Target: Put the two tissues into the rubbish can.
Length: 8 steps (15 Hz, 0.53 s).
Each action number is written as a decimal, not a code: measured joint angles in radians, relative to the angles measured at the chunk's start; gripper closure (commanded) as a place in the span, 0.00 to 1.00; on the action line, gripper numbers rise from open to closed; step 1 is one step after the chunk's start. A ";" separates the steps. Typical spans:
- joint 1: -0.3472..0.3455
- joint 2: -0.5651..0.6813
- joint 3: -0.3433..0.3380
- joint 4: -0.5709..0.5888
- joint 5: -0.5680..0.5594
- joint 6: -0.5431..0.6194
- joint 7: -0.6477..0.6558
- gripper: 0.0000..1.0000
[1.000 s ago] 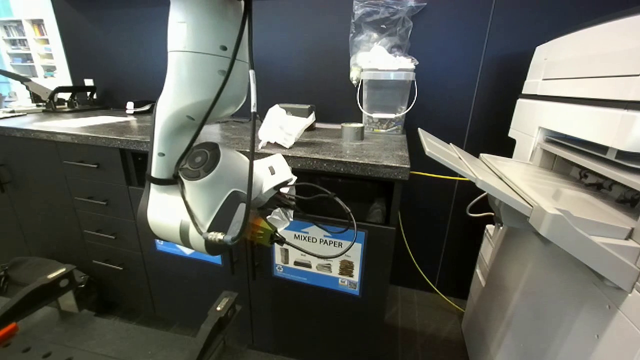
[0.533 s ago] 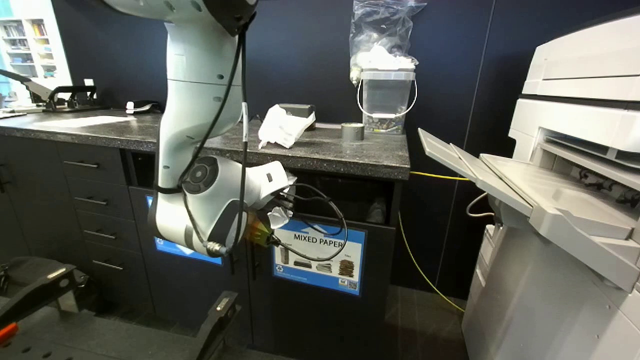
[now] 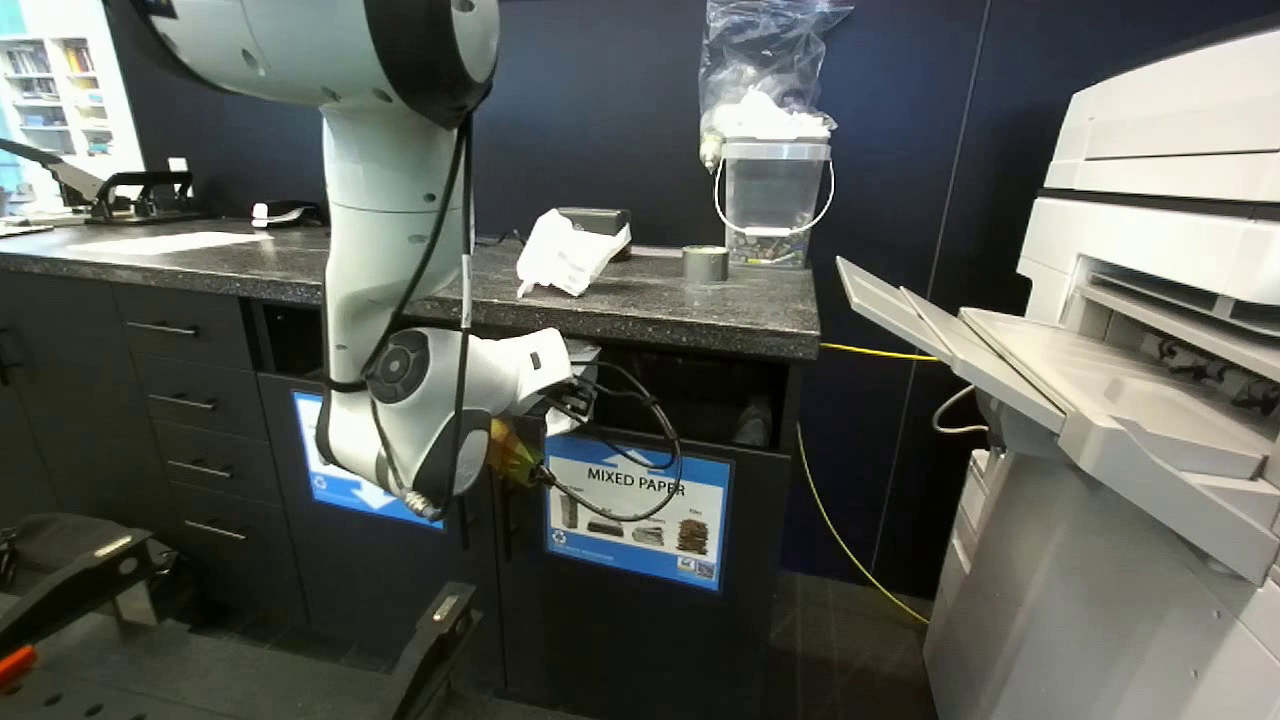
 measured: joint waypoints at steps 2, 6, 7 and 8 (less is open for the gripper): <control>0.031 0.049 -0.004 0.084 0.079 0.000 -0.003 0.94; 0.090 0.144 -0.016 0.255 0.222 0.000 -0.027 0.94; 0.108 0.153 -0.031 0.277 0.253 0.004 -0.029 0.94; 0.140 0.149 -0.070 0.287 0.297 -0.002 -0.022 0.94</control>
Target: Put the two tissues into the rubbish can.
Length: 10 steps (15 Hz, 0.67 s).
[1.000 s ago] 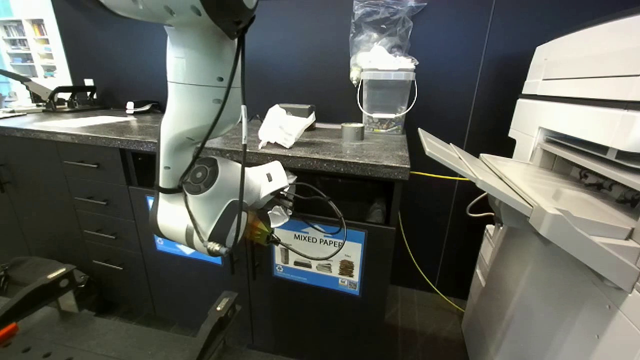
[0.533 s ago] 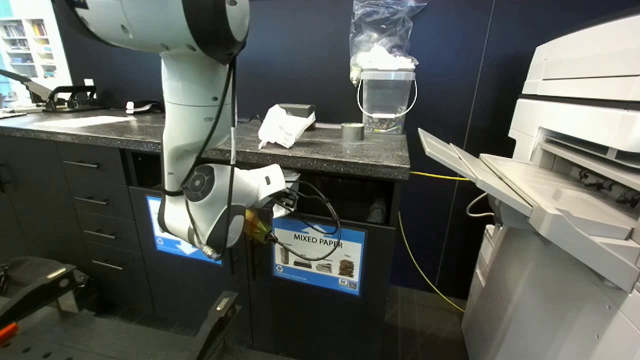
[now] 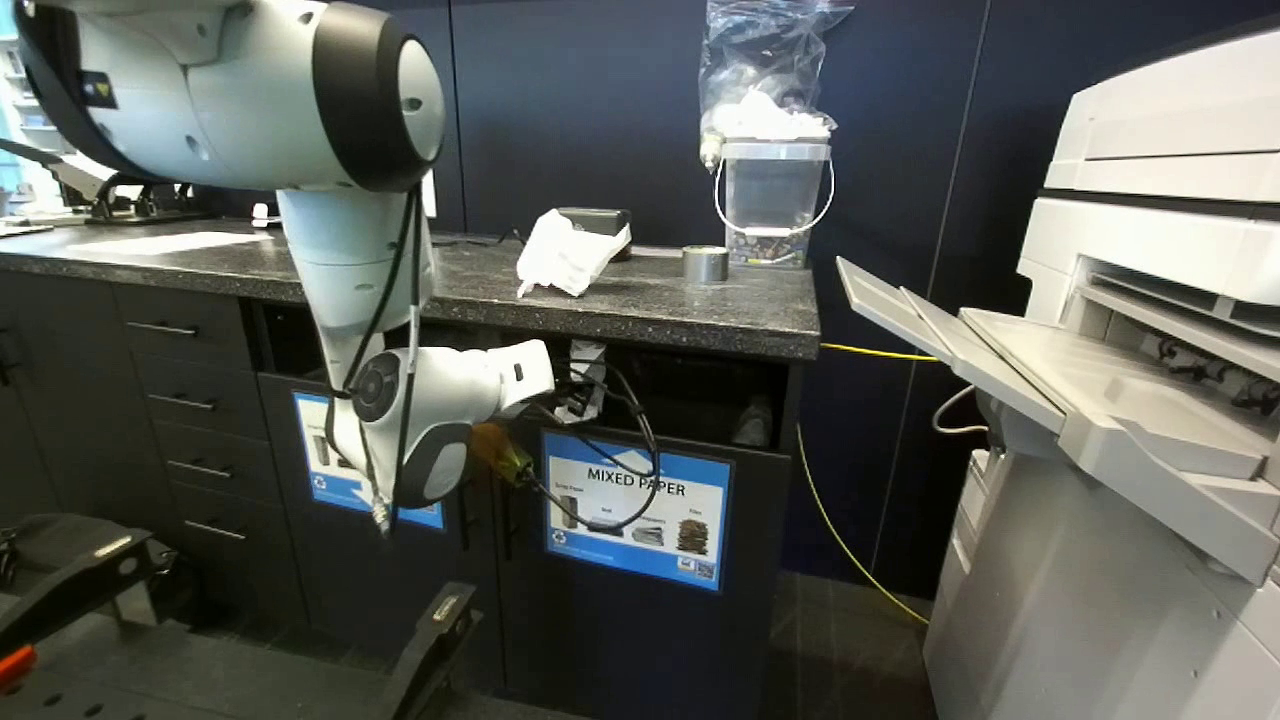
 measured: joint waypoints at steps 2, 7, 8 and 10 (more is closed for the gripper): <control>0.039 -0.011 -0.043 0.007 0.049 0.005 0.001 0.94; 0.068 -0.013 -0.087 0.018 0.099 0.009 -0.022 0.94; 0.071 -0.013 -0.093 0.018 0.108 0.003 -0.027 0.94; 0.074 -0.013 -0.105 0.016 0.106 0.003 -0.032 0.95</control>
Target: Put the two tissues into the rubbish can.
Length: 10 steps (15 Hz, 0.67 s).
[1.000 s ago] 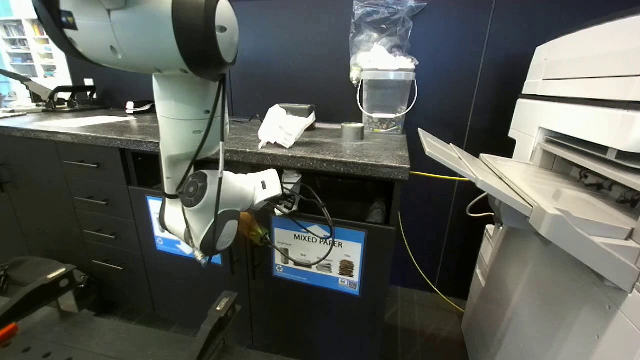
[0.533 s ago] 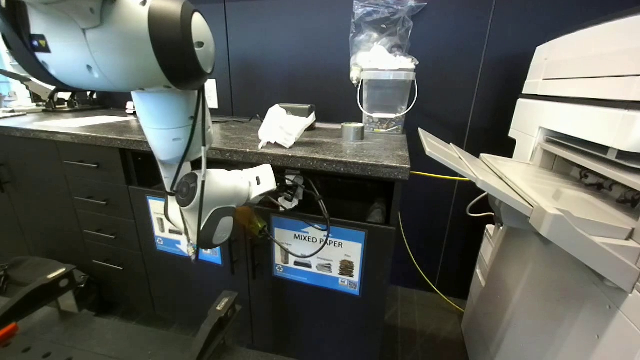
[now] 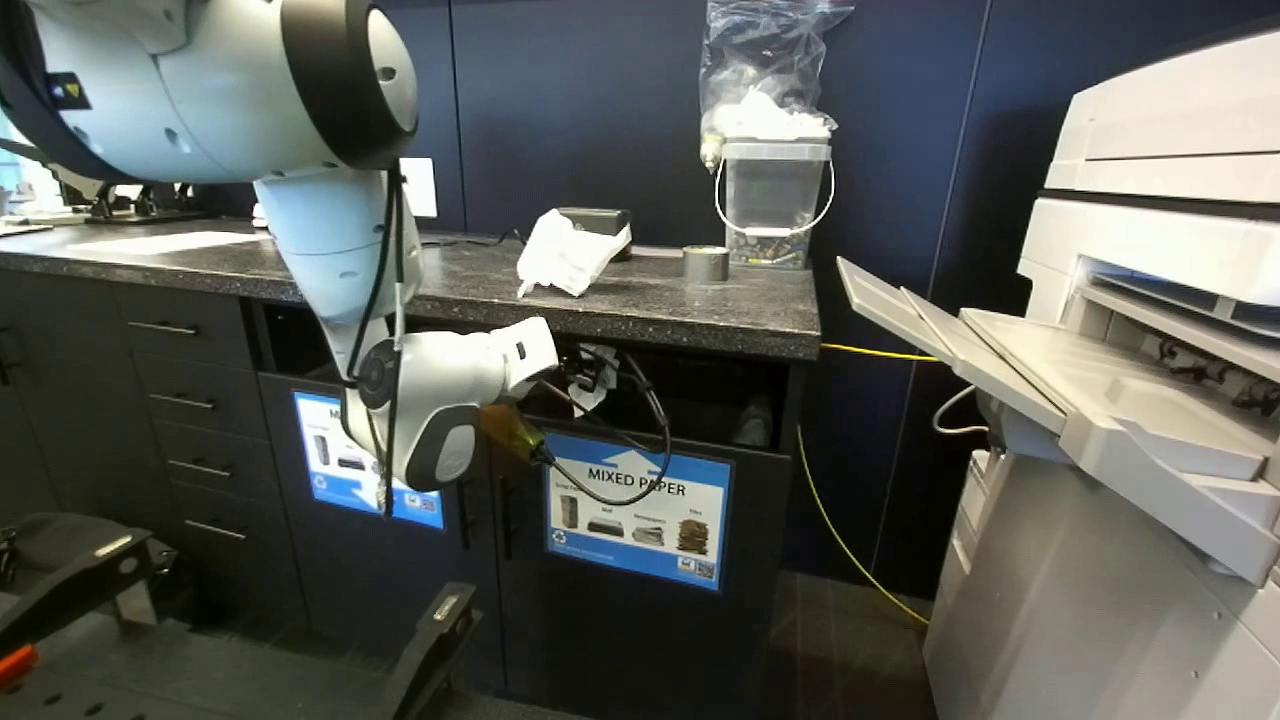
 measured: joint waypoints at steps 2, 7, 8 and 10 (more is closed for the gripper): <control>-0.001 0.000 0.002 -0.003 0.001 -0.005 -0.007 0.67; -0.060 0.002 0.082 -0.008 -0.064 -0.011 -0.089 0.36; -0.070 0.003 0.092 -0.012 -0.083 -0.017 -0.101 0.27; -0.087 0.005 0.108 -0.015 -0.109 -0.049 -0.118 0.14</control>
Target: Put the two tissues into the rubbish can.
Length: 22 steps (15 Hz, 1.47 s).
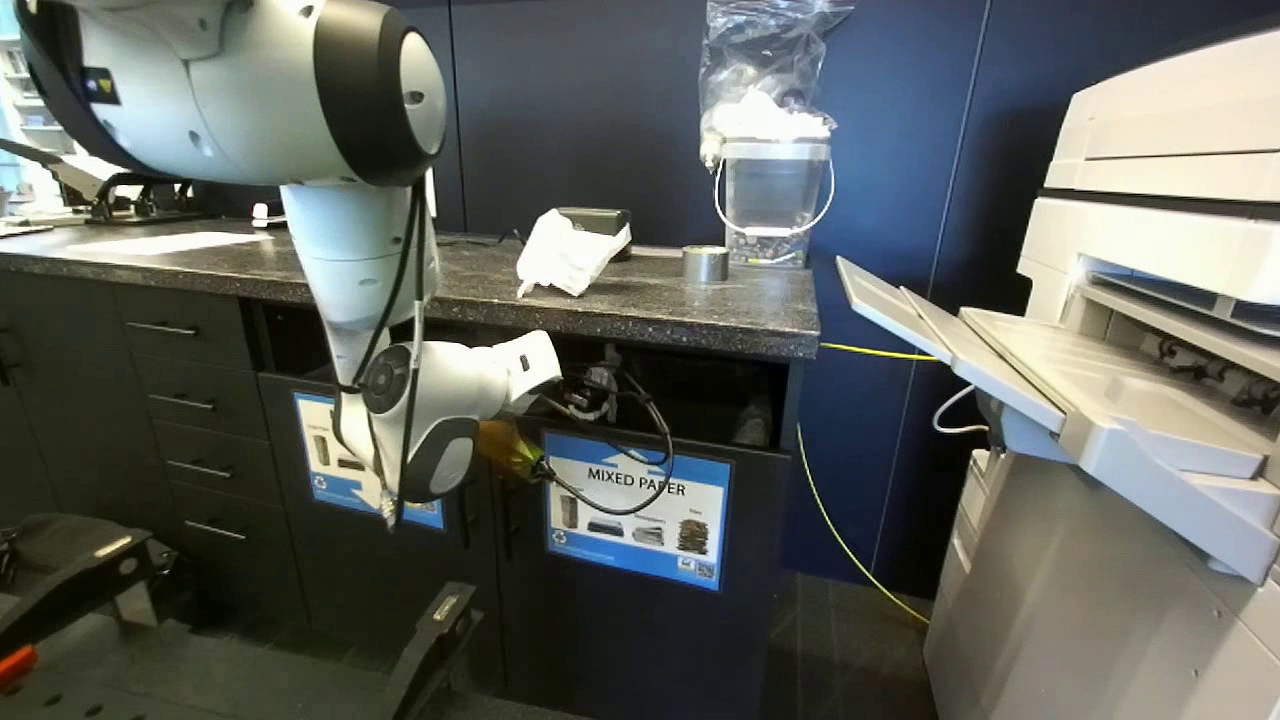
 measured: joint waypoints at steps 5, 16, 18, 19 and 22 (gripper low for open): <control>-0.020 0.001 0.008 -0.001 -0.014 -0.079 -0.041 0.00; -0.025 -0.045 -0.036 -0.021 -0.093 -0.199 -0.132 0.00; -0.031 -0.078 -0.040 -0.054 -0.116 -0.200 -0.132 0.00; -0.034 -0.098 -0.040 -0.079 -0.129 -0.200 -0.132 0.00; -0.041 -0.176 -0.045 -0.178 -0.161 -0.219 -0.132 0.00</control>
